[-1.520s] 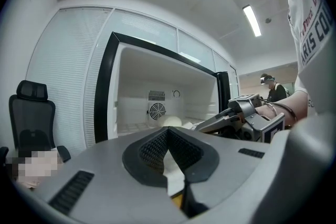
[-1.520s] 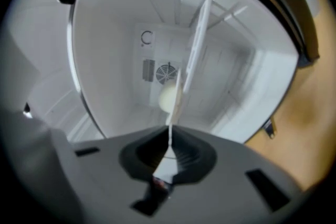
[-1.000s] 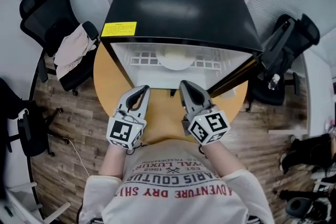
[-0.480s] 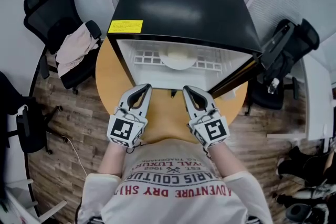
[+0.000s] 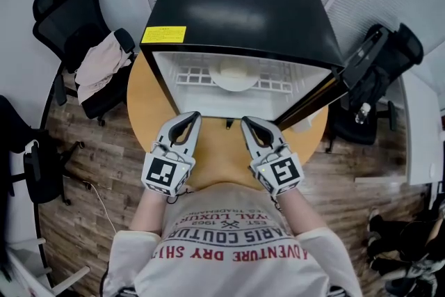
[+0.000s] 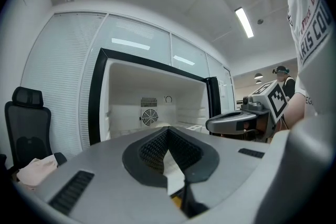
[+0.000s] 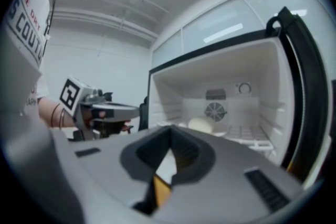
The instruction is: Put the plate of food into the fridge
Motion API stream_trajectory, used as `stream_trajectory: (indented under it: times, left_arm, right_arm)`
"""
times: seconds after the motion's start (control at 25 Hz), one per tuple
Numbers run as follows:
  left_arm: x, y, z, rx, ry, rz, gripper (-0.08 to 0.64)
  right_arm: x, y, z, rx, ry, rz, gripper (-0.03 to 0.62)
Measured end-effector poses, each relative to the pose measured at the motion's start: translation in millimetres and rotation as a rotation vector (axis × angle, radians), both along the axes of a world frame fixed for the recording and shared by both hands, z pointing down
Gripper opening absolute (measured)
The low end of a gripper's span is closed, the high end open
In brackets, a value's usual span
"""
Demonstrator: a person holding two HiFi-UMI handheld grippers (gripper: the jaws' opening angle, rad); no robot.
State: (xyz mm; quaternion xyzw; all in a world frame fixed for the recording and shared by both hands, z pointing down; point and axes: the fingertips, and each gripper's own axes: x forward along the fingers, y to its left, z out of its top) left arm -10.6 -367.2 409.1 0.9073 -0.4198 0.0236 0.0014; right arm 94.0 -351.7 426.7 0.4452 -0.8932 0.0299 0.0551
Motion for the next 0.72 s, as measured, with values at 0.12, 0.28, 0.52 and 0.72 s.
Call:
stream_trajectory:
  times: [0.12, 0.28, 0.52, 0.72]
  left_arm:
    - [5.4, -0.3, -0.2, 0.002, -0.003, 0.007, 0.026]
    - [9.0, -0.2, 2.0, -0.001, -0.01, 0.013, 0.026]
    - [11.5, -1.5, 7.1, -0.014, -0.01, 0.012, 0.026]
    - [12.6, -3.7, 8.9, -0.017, -0.005, 0.014, 0.026]
  right_arm:
    - [4.0, 0.6, 5.6, -0.017, -0.007, 0.003, 0.028]
    - [8.5, 1.8, 9.6, -0.037, -0.016, 0.013, 0.028]
    - [13.1, 1.5, 14.7, -0.051, -0.021, 0.02, 0.028]
    - [16.1, -1.4, 14.1, -0.05, -0.029, 0.028, 0.028]
